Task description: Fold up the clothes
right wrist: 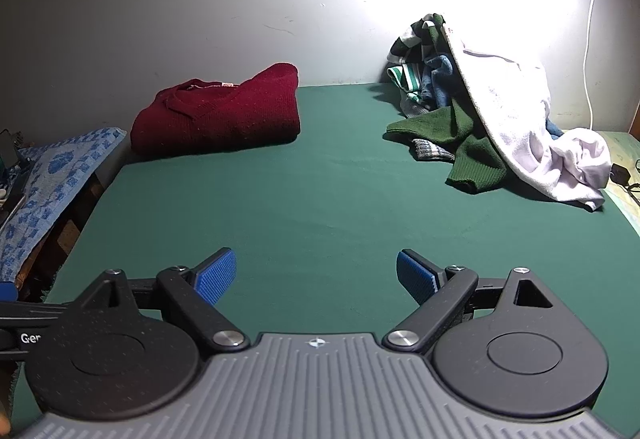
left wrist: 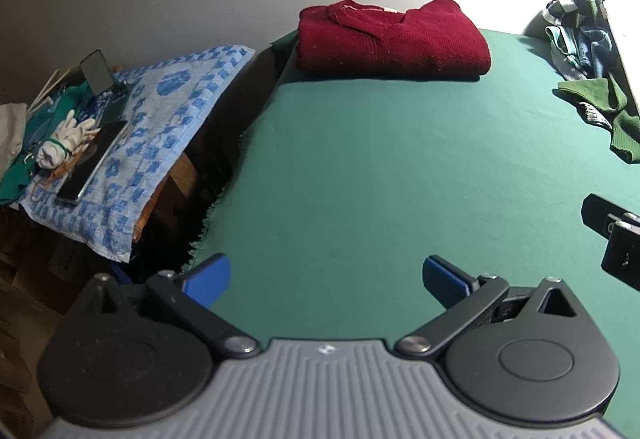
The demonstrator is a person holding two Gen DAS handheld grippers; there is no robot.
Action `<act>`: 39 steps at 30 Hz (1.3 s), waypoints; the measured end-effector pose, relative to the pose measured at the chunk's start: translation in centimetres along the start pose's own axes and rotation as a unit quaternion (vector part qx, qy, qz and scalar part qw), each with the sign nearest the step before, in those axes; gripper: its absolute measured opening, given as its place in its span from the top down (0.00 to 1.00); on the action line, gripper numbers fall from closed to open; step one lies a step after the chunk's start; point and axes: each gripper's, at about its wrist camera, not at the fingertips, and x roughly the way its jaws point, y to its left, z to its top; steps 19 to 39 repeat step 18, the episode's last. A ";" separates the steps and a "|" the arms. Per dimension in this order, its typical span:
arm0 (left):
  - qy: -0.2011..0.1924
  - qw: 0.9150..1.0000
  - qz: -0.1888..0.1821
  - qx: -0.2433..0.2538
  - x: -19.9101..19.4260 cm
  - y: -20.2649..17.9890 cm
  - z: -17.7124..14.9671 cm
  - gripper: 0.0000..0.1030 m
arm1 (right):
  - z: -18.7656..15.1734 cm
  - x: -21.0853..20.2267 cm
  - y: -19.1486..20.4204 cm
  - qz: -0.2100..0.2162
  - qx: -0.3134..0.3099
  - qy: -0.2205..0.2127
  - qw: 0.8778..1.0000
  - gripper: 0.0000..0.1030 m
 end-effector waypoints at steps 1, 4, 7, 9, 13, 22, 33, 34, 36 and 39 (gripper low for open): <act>0.000 1.000 -0.001 0.000 0.0 0.0 0.0 0.00 | 0.0 0.0 0.0 0.000 0.000 0.001 1.000 0.13; 0.000 1.000 0.000 0.001 0.2 -0.1 0.1 0.00 | 0.1 0.2 0.0 0.000 0.001 0.002 1.000 0.13; 0.002 1.000 0.000 0.001 0.3 -0.1 0.2 0.00 | 0.1 0.3 0.0 -0.001 0.002 0.002 1.000 0.13; 0.003 1.000 -0.002 0.000 0.4 -0.1 0.2 0.00 | 0.1 0.4 0.0 -0.001 0.002 0.004 1.000 0.13; -0.001 1.000 -0.002 0.003 0.5 0.0 0.2 0.00 | 0.1 0.5 0.1 -0.001 0.001 0.004 1.000 0.13; 0.003 1.000 -0.003 -0.002 0.7 0.1 0.2 0.00 | 0.1 0.6 0.1 -0.001 0.000 0.004 1.000 0.13; 0.003 1.000 -0.003 -0.002 0.7 0.1 0.2 0.00 | 0.1 0.6 0.1 -0.001 0.000 0.004 1.000 0.13; 0.003 1.000 -0.003 -0.002 0.7 0.1 0.2 0.00 | 0.1 0.6 0.1 -0.001 0.000 0.004 1.000 0.13; 0.003 1.000 -0.003 -0.002 0.7 0.1 0.2 0.00 | 0.1 0.6 0.1 -0.001 0.000 0.004 1.000 0.13; 0.003 1.000 -0.003 -0.002 0.7 0.1 0.2 0.00 | 0.1 0.6 0.1 -0.001 0.000 0.004 1.000 0.13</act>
